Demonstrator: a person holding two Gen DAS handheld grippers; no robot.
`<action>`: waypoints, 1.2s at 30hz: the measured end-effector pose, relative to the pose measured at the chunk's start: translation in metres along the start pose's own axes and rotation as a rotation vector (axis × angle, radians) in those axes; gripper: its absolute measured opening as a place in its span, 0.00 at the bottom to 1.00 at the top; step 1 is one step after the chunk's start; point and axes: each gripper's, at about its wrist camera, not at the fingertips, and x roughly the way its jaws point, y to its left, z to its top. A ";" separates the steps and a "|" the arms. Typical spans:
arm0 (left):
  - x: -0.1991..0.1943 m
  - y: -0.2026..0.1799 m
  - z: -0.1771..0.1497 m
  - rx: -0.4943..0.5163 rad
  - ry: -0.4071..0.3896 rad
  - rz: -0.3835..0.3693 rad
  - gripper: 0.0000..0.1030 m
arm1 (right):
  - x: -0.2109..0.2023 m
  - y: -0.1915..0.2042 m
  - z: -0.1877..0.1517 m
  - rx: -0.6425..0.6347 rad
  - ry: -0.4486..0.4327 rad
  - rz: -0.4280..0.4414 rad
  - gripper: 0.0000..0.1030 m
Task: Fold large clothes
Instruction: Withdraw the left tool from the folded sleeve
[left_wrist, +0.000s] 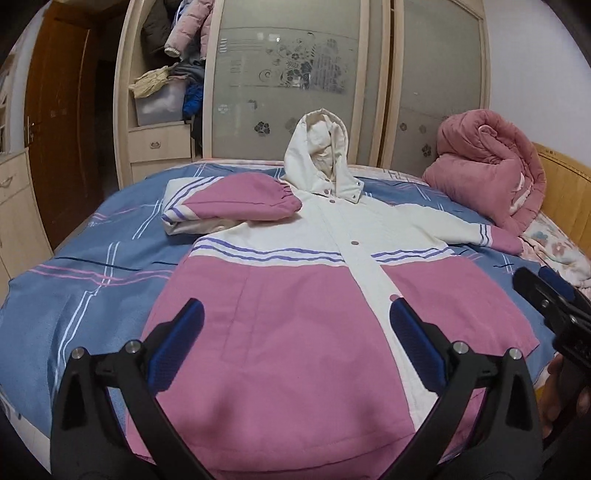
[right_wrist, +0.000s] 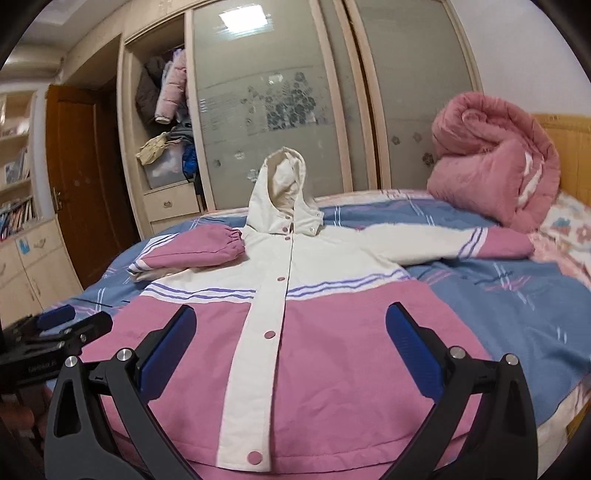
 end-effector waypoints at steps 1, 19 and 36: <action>-0.002 0.000 0.001 -0.004 -0.005 -0.002 0.98 | 0.001 0.000 0.001 0.019 0.010 0.005 0.99; 0.011 -0.010 -0.015 0.037 -0.027 0.020 0.98 | 0.010 0.007 -0.015 -0.021 -0.086 -0.035 0.99; 0.037 0.017 -0.026 -0.060 0.081 0.025 0.98 | 0.022 0.007 -0.015 0.009 -0.019 -0.022 0.99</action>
